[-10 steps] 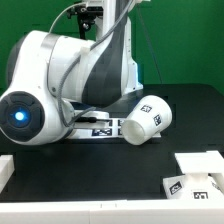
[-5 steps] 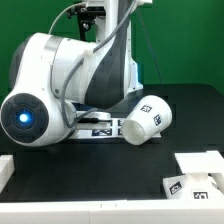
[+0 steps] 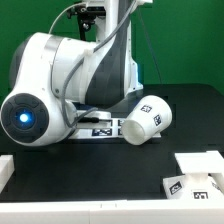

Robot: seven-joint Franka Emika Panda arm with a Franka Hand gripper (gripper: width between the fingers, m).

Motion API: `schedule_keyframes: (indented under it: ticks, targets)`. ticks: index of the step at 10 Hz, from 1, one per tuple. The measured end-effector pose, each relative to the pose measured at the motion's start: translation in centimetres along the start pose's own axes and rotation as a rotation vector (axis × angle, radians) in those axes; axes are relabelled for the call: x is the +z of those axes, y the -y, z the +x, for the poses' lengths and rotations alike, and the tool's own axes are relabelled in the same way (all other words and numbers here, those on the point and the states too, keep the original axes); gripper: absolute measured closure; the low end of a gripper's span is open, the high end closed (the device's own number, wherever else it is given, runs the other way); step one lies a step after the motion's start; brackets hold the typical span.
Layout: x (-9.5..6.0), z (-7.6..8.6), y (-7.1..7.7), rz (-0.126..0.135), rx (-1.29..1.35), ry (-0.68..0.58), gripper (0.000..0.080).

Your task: Assemble lamp

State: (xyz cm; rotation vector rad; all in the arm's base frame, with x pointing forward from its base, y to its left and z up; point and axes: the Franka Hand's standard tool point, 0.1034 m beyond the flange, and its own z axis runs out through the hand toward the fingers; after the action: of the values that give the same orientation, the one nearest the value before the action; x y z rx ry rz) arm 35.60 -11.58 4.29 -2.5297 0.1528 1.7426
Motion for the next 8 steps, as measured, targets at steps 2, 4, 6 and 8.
schedule_keyframes:
  ticks: [2, 4, 6, 8]
  targets:
    - [-3.8, -3.6, 1.6, 0.062, -0.027, -0.054, 0.0229]
    - [-6.6, -6.0, 2.3, 0.044, -0.052, -0.123, 0.0229]
    - [-7.0, -5.0, 2.4, 0.021, -0.060, -0.196, 0.0228]
    - [-7.6, -4.9, 2.3, 0.014, -0.069, -0.350, 0.0228]
